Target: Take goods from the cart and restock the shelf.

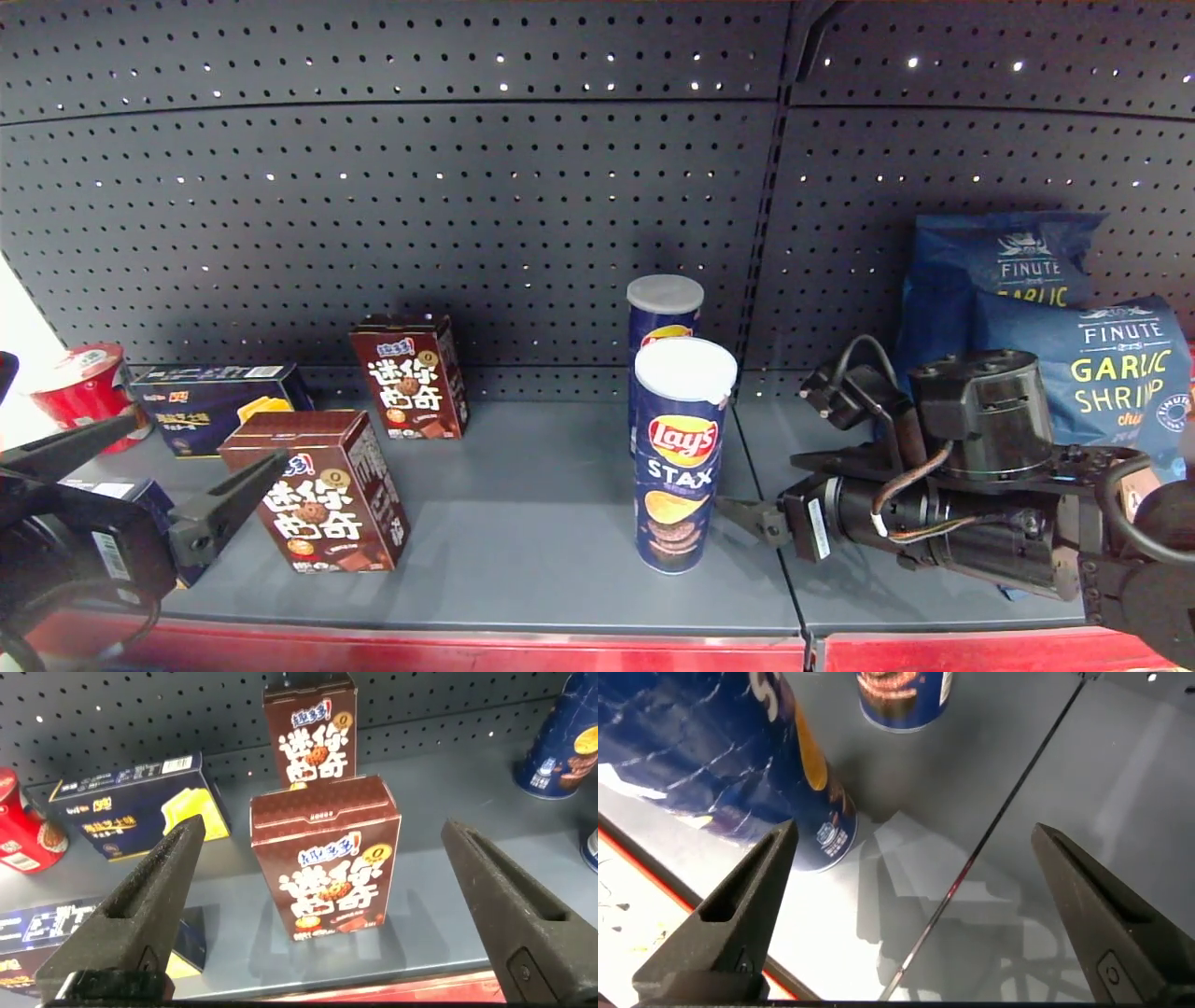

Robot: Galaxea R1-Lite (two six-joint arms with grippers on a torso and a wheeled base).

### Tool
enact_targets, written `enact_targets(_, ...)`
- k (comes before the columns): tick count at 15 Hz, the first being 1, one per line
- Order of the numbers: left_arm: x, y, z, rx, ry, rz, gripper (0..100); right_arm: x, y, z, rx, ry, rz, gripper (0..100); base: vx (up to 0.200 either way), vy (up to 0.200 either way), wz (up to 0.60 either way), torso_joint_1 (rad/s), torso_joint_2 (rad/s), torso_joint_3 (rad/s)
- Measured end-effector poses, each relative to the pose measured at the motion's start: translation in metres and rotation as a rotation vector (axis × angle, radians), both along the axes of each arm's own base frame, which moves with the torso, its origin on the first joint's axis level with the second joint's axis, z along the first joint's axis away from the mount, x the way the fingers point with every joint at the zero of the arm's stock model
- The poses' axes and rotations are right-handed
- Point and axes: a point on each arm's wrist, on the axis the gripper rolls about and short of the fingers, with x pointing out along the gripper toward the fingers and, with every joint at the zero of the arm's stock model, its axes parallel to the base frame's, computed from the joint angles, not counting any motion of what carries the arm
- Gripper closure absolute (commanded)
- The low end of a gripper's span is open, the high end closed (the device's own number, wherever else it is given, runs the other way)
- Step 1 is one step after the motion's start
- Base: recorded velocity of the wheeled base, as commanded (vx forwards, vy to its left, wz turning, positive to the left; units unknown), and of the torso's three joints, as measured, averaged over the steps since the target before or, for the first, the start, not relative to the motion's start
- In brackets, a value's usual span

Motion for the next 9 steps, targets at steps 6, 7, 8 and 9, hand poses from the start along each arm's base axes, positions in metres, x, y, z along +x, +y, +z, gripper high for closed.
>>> enact_targets(6, -0.0036, 0.0014, -0.0038, 0.002, 0.005, 0.0, 0, 0.0064, 0.0044, -0.0004, 0.0, -0.001, -0.001, 0, 0.0, 0.0, 0.0, 0.0, 0.0, 0.0)
enact_targets(7, -0.0041, 0.0016, -0.0049, 0.003, 0.008, 0.001, 0, 0.0069, 0.0047, -0.001, -0.002, 0.0, -0.002, 0, 0.0, 0.0, 0.0, 0.0, 0.0, 0.0)
enact_targets(8, -0.0046, 0.0017, -0.0056, 0.004, 0.009, 0.001, 0, 0.0071, 0.0048, -0.0013, -0.003, 0.0, -0.004, 0, 0.0, 0.0, 0.0, 0.0, 0.0, 0.0)
enact_targets(9, -0.0053, 0.002, -0.0058, 0.003, 0.008, 0.0, 0, 0.007, 0.004, -0.0016, -0.002, 0.002, -0.008, 0, 0.0, 0.0, 0.0, 0.0, 0.0, 0.0)
